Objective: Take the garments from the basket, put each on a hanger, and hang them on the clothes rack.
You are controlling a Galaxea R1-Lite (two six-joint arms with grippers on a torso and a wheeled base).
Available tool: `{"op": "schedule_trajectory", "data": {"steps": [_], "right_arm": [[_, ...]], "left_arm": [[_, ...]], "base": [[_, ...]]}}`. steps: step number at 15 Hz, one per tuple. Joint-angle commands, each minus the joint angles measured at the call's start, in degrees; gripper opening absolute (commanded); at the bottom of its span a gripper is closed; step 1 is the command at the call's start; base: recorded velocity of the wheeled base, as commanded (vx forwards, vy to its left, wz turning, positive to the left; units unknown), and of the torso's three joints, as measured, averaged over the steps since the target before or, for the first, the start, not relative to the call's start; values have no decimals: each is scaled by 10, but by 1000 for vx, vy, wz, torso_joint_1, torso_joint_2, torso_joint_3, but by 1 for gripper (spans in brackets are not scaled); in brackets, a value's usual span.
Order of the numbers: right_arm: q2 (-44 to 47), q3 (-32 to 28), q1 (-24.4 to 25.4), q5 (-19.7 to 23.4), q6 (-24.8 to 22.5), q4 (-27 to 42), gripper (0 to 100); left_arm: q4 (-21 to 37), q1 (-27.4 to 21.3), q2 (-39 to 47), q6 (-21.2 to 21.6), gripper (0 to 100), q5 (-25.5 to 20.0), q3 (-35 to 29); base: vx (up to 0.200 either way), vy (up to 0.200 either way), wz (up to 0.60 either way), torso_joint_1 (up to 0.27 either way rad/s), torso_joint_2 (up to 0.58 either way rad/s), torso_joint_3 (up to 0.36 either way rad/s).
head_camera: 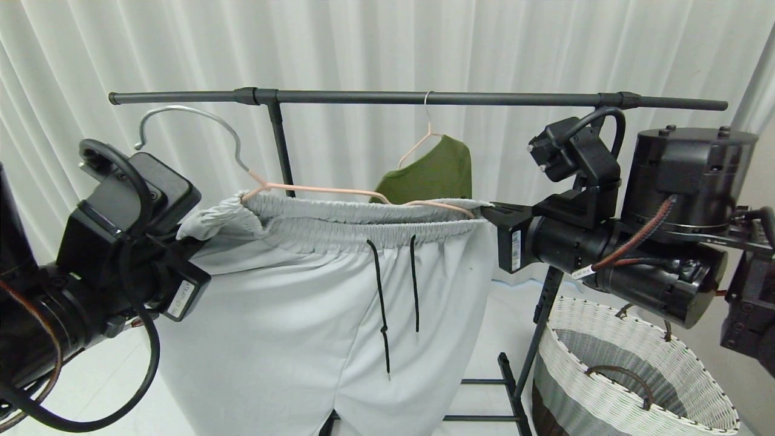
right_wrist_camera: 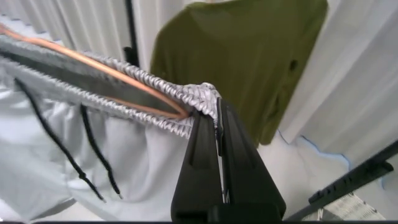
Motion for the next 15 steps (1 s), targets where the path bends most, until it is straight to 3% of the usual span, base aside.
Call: {"op": "schedule_trajectory", "data": {"steps": [1,5,15], "right_arm": [[-5,0,29,2,-13,-1,0],[3,0,74,1,-22,-1,0],[47,-26,130,-4,-22,-18,0]], "left_arm": [[0,3,5,17,0,0,1],[0,3,6,28,0,0,0],[0,-15,11,40,0,0,-8]], "base": [[0,0,0,0,0,0],[0,0,0,0,0,0],[0,0,0,0,0,0]]}}
